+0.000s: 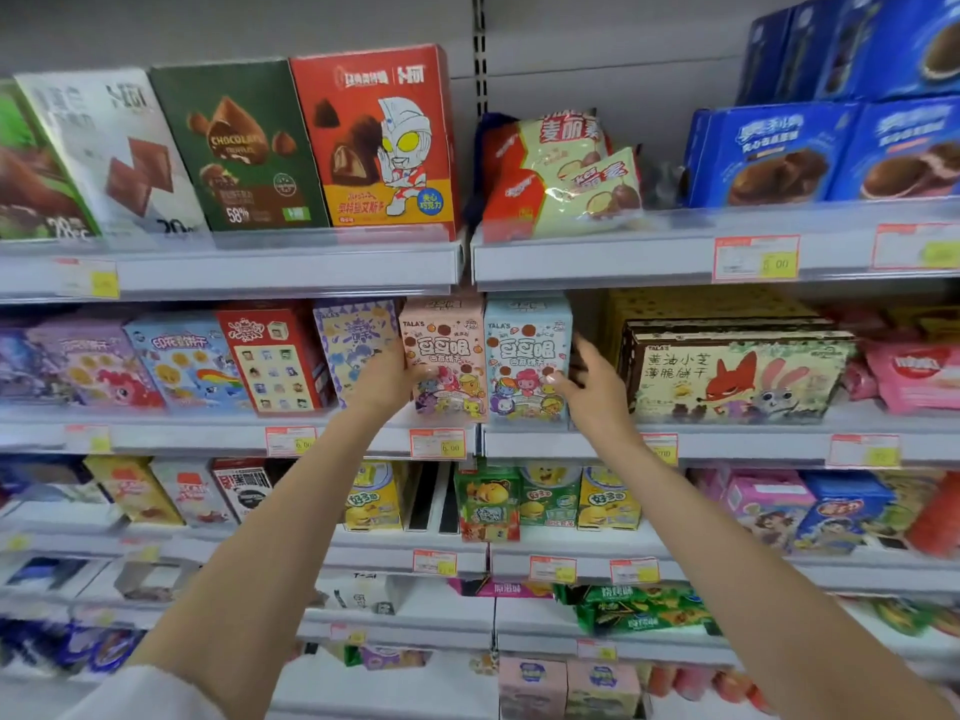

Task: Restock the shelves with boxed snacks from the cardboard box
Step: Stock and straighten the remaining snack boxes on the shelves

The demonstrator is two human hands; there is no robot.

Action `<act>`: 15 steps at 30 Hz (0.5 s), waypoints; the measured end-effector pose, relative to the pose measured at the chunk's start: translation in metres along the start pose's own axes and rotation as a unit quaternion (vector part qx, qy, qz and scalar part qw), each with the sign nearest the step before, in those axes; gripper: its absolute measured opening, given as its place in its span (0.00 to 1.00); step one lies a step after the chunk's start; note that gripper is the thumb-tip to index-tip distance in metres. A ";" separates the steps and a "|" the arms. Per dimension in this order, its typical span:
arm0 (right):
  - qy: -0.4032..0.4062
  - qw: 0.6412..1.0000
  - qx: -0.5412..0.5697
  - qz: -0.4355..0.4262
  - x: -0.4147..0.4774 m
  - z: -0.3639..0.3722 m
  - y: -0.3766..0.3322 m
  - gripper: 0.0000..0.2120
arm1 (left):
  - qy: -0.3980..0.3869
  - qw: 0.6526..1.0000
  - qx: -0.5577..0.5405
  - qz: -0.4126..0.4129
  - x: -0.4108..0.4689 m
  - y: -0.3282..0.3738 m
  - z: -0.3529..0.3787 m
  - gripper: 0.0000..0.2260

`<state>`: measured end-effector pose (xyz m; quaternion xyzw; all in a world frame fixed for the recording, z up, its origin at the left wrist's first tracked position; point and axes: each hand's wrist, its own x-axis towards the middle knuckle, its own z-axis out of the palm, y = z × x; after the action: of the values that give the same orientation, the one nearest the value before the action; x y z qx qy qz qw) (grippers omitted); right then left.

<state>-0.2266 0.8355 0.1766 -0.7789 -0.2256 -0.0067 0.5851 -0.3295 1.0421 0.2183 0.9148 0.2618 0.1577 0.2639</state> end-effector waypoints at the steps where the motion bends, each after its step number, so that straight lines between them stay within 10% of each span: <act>1: 0.003 1.000 0.000 0.000 -0.001 0.001 0.001 0.30 | 0.005 1.000 0.008 -0.002 0.001 0.000 0.001 0.14; 15: -0.027 1.000 0.000 -0.004 -0.004 0.009 0.009 0.38 | 0.036 0.995 -0.088 -0.007 -0.004 -0.011 0.034 0.32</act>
<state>-0.2293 0.8403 0.1641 -0.7779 -0.2449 0.0122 0.5786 -0.3226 1.0341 0.1837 0.8799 0.2625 0.2113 0.3351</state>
